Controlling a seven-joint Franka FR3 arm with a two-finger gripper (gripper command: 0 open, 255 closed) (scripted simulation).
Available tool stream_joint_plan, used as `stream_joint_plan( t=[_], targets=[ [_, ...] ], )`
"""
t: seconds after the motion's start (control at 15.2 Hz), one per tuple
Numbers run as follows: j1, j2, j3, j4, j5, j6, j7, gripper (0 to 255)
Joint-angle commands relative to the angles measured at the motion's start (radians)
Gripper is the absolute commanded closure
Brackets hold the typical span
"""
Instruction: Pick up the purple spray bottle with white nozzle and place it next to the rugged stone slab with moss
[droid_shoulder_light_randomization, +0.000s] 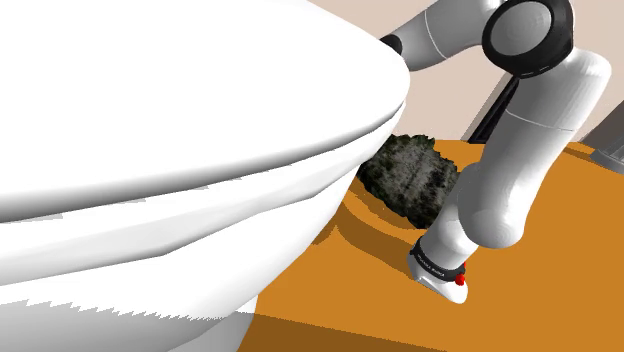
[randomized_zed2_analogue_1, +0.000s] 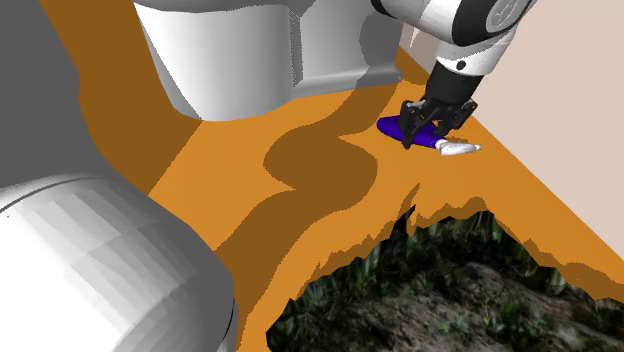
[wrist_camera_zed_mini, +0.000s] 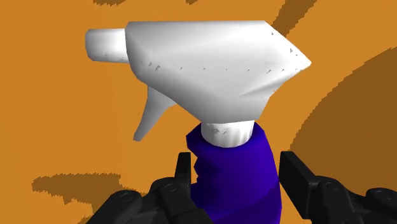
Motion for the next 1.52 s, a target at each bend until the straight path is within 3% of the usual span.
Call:
stream_joint_plan(
  t=[0.0,0.46,0.92,0.99,1.32,1.45],
  targets=[
    [-0.001,0.021,0.003,-0.004,0.011,0.024,-0.008,255],
    [-0.009,0.099,0.016,-0.018,0.058,0.111,-0.043,255],
    [-0.009,0.099,0.016,-0.018,0.058,0.111,-0.042,255],
    [-0.009,0.099,0.016,-0.018,0.058,0.111,-0.042,0],
    [-0.009,0.099,0.016,-0.018,0.058,0.111,-0.042,0],
    [-0.004,0.049,0.004,-0.003,0.026,0.048,-0.021,0]
  ],
)
